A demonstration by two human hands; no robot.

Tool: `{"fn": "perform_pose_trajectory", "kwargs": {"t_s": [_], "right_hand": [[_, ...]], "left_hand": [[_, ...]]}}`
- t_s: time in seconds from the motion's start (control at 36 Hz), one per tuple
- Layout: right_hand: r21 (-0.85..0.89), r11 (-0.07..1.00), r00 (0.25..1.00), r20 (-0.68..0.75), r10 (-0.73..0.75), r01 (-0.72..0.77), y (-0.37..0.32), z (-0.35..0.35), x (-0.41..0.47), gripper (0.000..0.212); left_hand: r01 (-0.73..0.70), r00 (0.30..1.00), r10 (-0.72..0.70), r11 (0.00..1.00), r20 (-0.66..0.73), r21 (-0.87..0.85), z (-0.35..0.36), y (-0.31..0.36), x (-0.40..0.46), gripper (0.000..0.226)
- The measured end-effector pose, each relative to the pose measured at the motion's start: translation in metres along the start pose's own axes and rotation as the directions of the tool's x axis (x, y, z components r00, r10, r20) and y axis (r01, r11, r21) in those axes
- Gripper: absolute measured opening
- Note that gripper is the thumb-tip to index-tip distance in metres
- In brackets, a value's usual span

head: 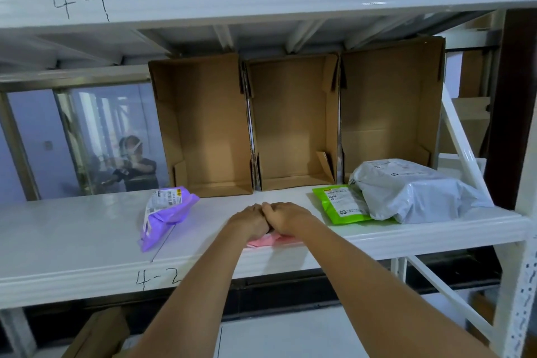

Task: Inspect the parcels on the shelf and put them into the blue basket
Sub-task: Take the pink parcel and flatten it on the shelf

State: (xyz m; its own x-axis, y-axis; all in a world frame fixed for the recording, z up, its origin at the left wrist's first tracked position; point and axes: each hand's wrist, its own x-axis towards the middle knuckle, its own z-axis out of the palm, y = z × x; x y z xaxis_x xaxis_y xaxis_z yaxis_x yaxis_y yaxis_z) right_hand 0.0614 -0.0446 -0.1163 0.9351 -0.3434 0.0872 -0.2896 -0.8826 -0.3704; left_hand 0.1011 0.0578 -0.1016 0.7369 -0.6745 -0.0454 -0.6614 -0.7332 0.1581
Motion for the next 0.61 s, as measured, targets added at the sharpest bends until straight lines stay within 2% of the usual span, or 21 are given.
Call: {"fn": "perform_pose_trajectory", "kwargs": {"t_s": [0.14, 0.25, 0.42, 0.61], "right_hand": [[-0.003, 0.998, 0.998, -0.017, 0.055, -0.055, -0.004, 0.002, 0.000, 0.072], [0.013, 0.996, 0.992, -0.091, 0.093, -0.092, 0.000, 0.004, -0.003, 0.071], [0.007, 0.995, 0.987, -0.122, 0.100, -0.100, 0.002, 0.007, -0.004, 0.070], [-0.043, 0.993, 0.983, -0.154, 0.100, -0.108, 0.001, 0.007, -0.008, 0.066]], "left_hand": [[0.028, 0.999, -0.028, 1.000, 0.019, -0.005, -0.002, 0.002, 0.000, 0.046], [0.033, 0.999, -0.033, 0.999, 0.005, 0.042, 0.002, 0.000, 0.004, 0.054], [0.064, 0.997, -0.057, 0.988, -0.056, 0.143, 0.014, -0.005, 0.008, 0.056], [-0.049, 0.997, 0.052, 0.997, -0.058, 0.055, 0.017, -0.021, -0.007, 0.054]]}}
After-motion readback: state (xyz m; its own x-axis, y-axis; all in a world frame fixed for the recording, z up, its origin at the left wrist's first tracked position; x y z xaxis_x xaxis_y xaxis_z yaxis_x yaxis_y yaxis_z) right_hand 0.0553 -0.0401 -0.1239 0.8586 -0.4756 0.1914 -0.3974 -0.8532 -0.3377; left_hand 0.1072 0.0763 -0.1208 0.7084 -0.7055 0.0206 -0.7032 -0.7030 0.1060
